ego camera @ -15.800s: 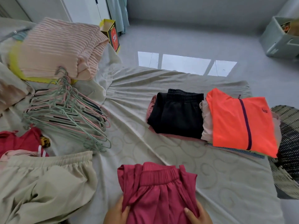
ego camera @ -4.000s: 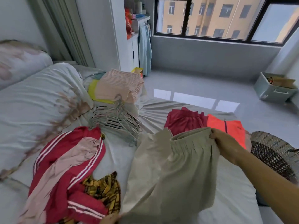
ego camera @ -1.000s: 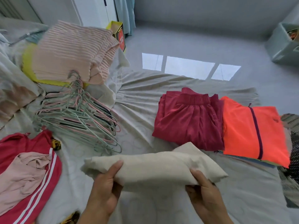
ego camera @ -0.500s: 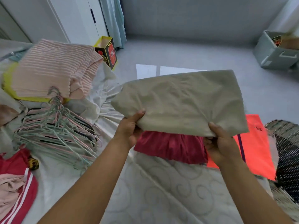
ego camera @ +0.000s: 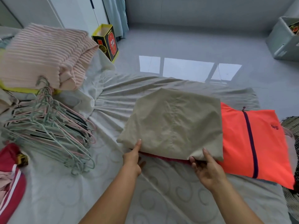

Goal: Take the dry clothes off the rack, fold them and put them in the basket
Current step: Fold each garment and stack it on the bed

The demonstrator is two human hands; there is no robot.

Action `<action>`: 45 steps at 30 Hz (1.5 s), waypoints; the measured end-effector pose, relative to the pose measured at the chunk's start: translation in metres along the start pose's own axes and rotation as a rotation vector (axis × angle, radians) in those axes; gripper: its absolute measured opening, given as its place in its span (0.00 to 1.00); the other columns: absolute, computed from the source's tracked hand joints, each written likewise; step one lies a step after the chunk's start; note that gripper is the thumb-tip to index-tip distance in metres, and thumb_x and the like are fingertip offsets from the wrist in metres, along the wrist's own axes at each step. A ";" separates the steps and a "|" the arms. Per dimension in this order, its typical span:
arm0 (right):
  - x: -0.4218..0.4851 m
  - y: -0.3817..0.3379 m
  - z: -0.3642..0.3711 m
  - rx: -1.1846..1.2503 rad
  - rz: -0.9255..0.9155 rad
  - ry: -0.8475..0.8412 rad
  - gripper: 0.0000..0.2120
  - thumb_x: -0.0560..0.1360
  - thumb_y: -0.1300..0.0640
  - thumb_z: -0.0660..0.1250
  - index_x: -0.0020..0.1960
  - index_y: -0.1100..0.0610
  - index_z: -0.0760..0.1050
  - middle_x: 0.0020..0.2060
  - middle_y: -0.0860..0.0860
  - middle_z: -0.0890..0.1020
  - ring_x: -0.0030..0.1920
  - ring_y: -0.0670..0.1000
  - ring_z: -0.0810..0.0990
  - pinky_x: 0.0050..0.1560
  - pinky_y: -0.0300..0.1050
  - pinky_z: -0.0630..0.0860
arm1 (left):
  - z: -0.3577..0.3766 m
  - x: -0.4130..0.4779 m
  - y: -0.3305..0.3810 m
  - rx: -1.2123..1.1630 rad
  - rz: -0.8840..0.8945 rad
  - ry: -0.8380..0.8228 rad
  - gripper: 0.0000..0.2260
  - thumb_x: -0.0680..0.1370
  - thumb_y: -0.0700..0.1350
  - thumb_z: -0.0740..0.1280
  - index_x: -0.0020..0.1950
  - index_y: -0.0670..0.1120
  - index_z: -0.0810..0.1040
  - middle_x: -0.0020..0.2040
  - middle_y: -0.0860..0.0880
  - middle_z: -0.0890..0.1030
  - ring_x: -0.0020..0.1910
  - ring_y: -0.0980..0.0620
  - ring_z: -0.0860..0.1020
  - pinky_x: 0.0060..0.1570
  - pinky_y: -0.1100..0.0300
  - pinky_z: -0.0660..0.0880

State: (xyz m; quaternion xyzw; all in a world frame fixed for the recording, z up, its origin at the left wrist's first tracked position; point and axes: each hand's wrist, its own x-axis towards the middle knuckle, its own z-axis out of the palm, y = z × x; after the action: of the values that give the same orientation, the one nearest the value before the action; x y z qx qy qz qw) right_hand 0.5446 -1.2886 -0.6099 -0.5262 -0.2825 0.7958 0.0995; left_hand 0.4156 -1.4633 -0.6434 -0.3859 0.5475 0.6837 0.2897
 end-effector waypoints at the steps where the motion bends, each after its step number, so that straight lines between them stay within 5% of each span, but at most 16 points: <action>1: -0.005 0.000 -0.002 -0.053 -0.017 -0.004 0.07 0.78 0.55 0.62 0.46 0.58 0.74 0.35 0.56 0.82 0.26 0.48 0.81 0.23 0.34 0.74 | 0.002 -0.002 -0.002 -0.036 -0.003 -0.071 0.21 0.71 0.48 0.73 0.61 0.45 0.72 0.53 0.44 0.77 0.56 0.42 0.75 0.46 0.48 0.76; 4: -0.009 0.007 -0.010 -0.443 -0.261 0.121 0.10 0.77 0.58 0.64 0.52 0.62 0.67 0.47 0.59 0.76 0.36 0.54 0.80 0.29 0.41 0.75 | 0.011 -0.004 -0.008 0.026 0.101 -0.164 0.21 0.73 0.40 0.70 0.64 0.45 0.69 0.55 0.44 0.78 0.56 0.41 0.76 0.43 0.51 0.77; 8: 0.000 0.017 -0.009 -1.036 -0.885 0.333 0.24 0.68 0.52 0.68 0.57 0.66 0.69 0.55 0.65 0.71 0.58 0.59 0.68 0.58 0.52 0.64 | 0.016 0.010 -0.010 0.155 0.208 -0.087 0.30 0.71 0.37 0.73 0.68 0.44 0.62 0.63 0.42 0.74 0.59 0.41 0.75 0.54 0.46 0.77; 13: 0.029 0.015 0.007 -1.521 -0.719 0.184 0.26 0.72 0.54 0.70 0.68 0.59 0.70 0.69 0.66 0.62 0.69 0.66 0.59 0.69 0.51 0.55 | -0.009 -0.002 -0.009 0.139 0.199 -0.134 0.27 0.75 0.36 0.68 0.69 0.44 0.58 0.58 0.42 0.74 0.51 0.41 0.78 0.42 0.51 0.77; 17: 0.014 0.019 0.008 -1.463 -0.824 0.181 0.22 0.70 0.63 0.72 0.63 0.65 0.74 0.66 0.70 0.64 0.67 0.69 0.61 0.68 0.57 0.58 | -0.073 -0.022 -0.006 0.166 0.116 -0.119 0.25 0.77 0.38 0.65 0.70 0.43 0.56 0.47 0.43 0.75 0.41 0.48 0.77 0.39 0.55 0.76; 21: -0.013 0.063 0.002 -1.399 -0.926 0.170 0.21 0.68 0.59 0.66 0.59 0.66 0.76 0.63 0.71 0.65 0.64 0.65 0.63 0.66 0.56 0.59 | -0.166 -0.040 -0.005 0.184 0.100 0.029 0.15 0.77 0.37 0.65 0.61 0.39 0.65 0.44 0.42 0.75 0.36 0.50 0.77 0.35 0.58 0.74; 24: -0.036 0.112 0.006 -1.366 -0.718 -0.042 0.16 0.70 0.70 0.68 0.57 0.63 0.77 0.60 0.66 0.68 0.56 0.65 0.73 0.62 0.51 0.68 | -0.235 -0.052 0.007 0.208 0.119 0.132 0.08 0.78 0.37 0.63 0.56 0.39 0.70 0.44 0.43 0.77 0.36 0.51 0.77 0.36 0.60 0.75; 27: -0.067 0.173 0.015 -1.325 -0.463 -0.257 0.15 0.71 0.74 0.65 0.46 0.54 0.77 0.46 0.60 0.77 0.41 0.50 0.80 0.41 0.24 0.71 | -0.304 -0.053 0.016 0.291 0.130 0.197 0.04 0.79 0.37 0.61 0.53 0.39 0.72 0.42 0.44 0.77 0.36 0.50 0.76 0.33 0.60 0.74; 29: -0.088 0.218 0.023 -1.311 -0.310 -0.330 0.13 0.73 0.72 0.65 0.39 0.55 0.77 0.38 0.56 0.80 0.34 0.42 0.79 0.35 0.27 0.72 | -0.349 -0.051 0.021 0.408 0.163 0.213 0.02 0.78 0.38 0.62 0.50 0.40 0.72 0.41 0.44 0.78 0.37 0.49 0.76 0.33 0.58 0.73; 31: -0.107 0.259 0.037 -1.239 -0.161 -0.327 0.14 0.74 0.70 0.65 0.37 0.53 0.77 0.35 0.56 0.80 0.35 0.48 0.79 0.32 0.36 0.74 | -0.389 -0.050 0.033 0.542 0.237 0.219 0.03 0.78 0.39 0.65 0.46 0.46 0.72 0.44 0.45 0.77 0.39 0.50 0.77 0.40 0.55 0.76; 34: -0.132 0.317 0.072 -1.183 -0.050 -0.311 0.10 0.75 0.71 0.62 0.39 0.61 0.76 0.35 0.61 0.80 0.27 0.44 0.78 0.27 0.35 0.72 | -0.447 -0.045 0.071 0.743 0.405 0.257 0.06 0.76 0.40 0.67 0.45 0.49 0.71 0.44 0.51 0.76 0.43 0.53 0.75 0.41 0.66 0.72; 37: -0.153 0.369 0.118 -1.111 0.006 -0.312 0.06 0.76 0.71 0.60 0.44 0.69 0.75 0.34 0.59 0.78 0.28 0.50 0.76 0.22 0.31 0.69 | -0.503 -0.021 0.121 0.939 0.572 0.382 0.08 0.74 0.39 0.69 0.51 0.44 0.74 0.50 0.46 0.77 0.52 0.48 0.75 0.49 0.61 0.70; 39: -0.162 0.399 0.150 -1.065 0.032 -0.318 0.07 0.77 0.67 0.62 0.42 0.65 0.76 0.36 0.61 0.80 0.33 0.53 0.76 0.27 0.35 0.72 | -0.531 0.005 0.156 1.118 0.642 0.478 0.14 0.74 0.40 0.70 0.58 0.39 0.74 0.57 0.41 0.76 0.58 0.43 0.73 0.57 0.53 0.69; 42: -0.172 0.429 0.194 -1.011 0.088 -0.311 0.08 0.78 0.62 0.61 0.42 0.61 0.76 0.40 0.59 0.81 0.36 0.52 0.78 0.34 0.42 0.73 | -0.556 0.043 0.197 1.324 0.556 0.554 0.29 0.72 0.46 0.71 0.69 0.40 0.65 0.68 0.40 0.68 0.67 0.40 0.66 0.64 0.47 0.64; 45: -0.178 0.443 0.226 -0.960 0.117 -0.320 0.08 0.79 0.59 0.61 0.45 0.60 0.77 0.42 0.58 0.81 0.39 0.53 0.79 0.37 0.43 0.74 | -0.562 0.067 0.206 1.337 0.359 0.408 0.38 0.72 0.51 0.72 0.75 0.42 0.56 0.71 0.40 0.65 0.68 0.39 0.66 0.65 0.48 0.66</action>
State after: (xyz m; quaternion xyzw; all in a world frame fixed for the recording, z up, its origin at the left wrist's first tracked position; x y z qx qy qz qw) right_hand 0.4797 -1.8113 -0.6520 -0.3989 -0.5982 0.6511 -0.2430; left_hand 0.3288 -2.0593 -0.6496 -0.1501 0.9469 0.1539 0.2391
